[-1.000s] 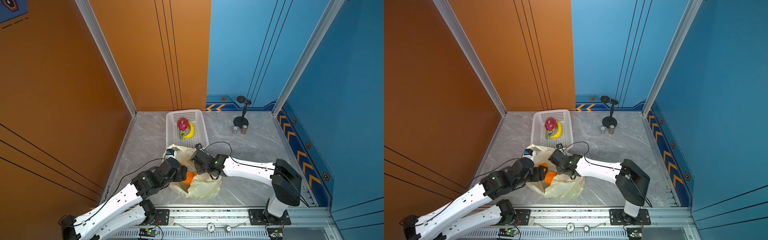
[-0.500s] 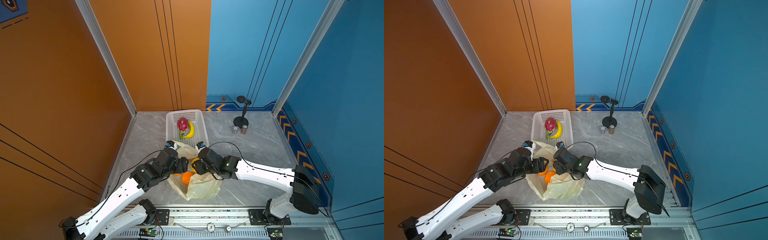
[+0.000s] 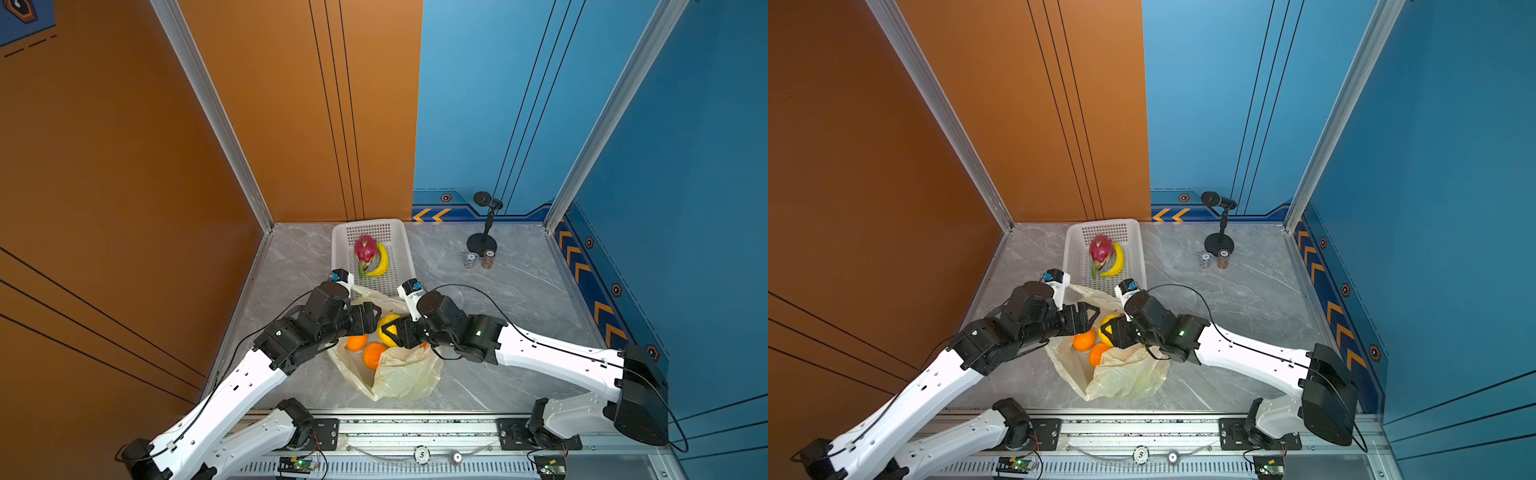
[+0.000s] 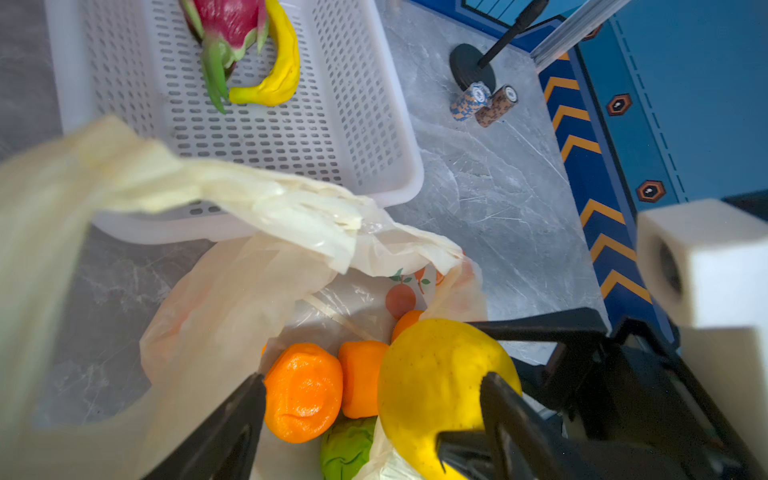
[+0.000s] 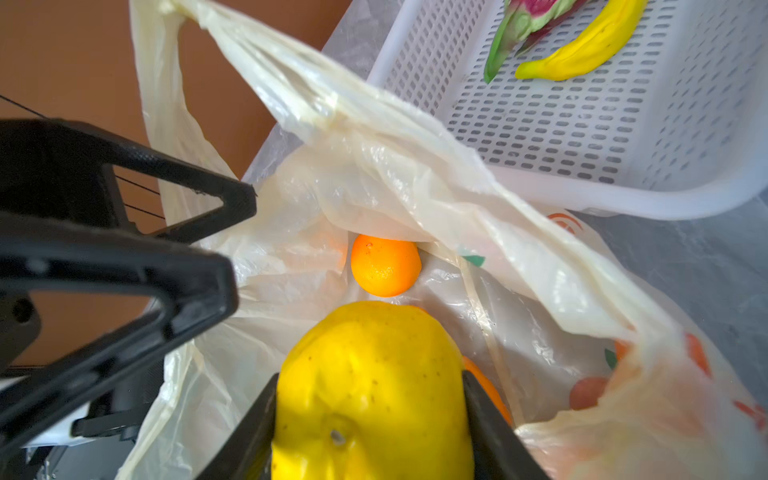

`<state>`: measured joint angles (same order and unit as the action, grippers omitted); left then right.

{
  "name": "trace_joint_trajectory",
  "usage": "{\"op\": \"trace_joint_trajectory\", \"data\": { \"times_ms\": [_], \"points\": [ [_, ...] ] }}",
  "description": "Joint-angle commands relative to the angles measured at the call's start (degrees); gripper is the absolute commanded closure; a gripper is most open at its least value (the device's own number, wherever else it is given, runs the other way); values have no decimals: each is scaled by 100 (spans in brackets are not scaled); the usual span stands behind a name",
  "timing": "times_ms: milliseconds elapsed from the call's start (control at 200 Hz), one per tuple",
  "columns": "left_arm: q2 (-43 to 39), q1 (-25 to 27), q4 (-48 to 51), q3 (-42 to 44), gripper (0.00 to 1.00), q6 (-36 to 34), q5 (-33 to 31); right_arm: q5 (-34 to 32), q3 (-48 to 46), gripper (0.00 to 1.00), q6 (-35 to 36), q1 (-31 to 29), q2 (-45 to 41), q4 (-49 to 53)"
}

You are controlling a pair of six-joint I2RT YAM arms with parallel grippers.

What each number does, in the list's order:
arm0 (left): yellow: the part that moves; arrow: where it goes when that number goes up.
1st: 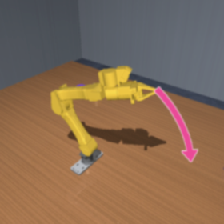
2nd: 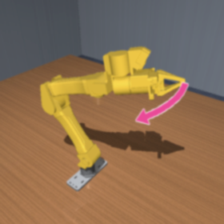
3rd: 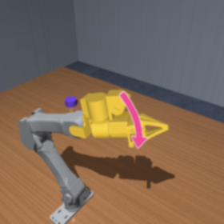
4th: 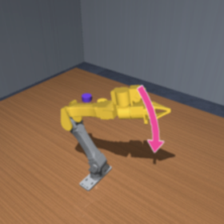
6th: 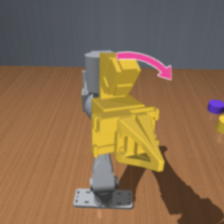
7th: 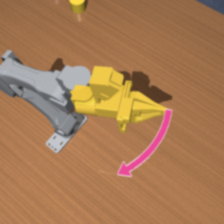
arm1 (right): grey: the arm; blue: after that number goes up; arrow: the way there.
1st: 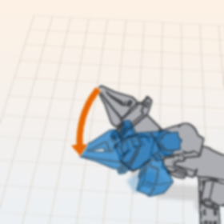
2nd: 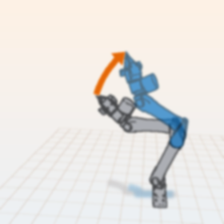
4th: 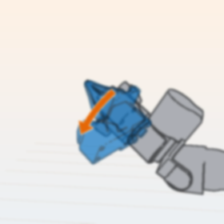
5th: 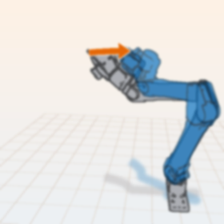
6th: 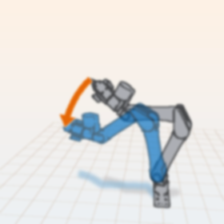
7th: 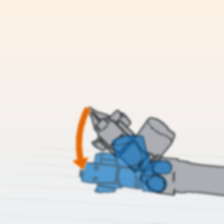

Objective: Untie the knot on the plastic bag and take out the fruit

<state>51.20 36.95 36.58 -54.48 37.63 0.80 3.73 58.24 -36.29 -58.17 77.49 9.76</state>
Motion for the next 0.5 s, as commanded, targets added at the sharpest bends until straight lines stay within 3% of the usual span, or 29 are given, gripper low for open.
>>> {"op": "trace_joint_trajectory", "data": {
  "times_ms": [0, 155, 426, 441, 491],
  "points": [
    [-161, -65, -434, -136, 18, -425, 590, 201, -151, 65, -308, 257, -457, -317],
    [-495, -65, -1282, 254, 17, -973, 889, 369, -185, 66, -813, 706, -802, -473],
    [-822, -46, -2481, 649, 15, -2826, 1694, 819, 15, 65, -1440, 1119, -1048, -733],
    [-819, -32, -2510, 646, 10, -2949, 1736, 860, 27, 65, -1470, 1130, -1052, -746],
    [-816, -15, -2704, 651, 7, -3361, 1843, 1000, 74, 65, -1556, 1158, -1050, -780]
  ]
}}
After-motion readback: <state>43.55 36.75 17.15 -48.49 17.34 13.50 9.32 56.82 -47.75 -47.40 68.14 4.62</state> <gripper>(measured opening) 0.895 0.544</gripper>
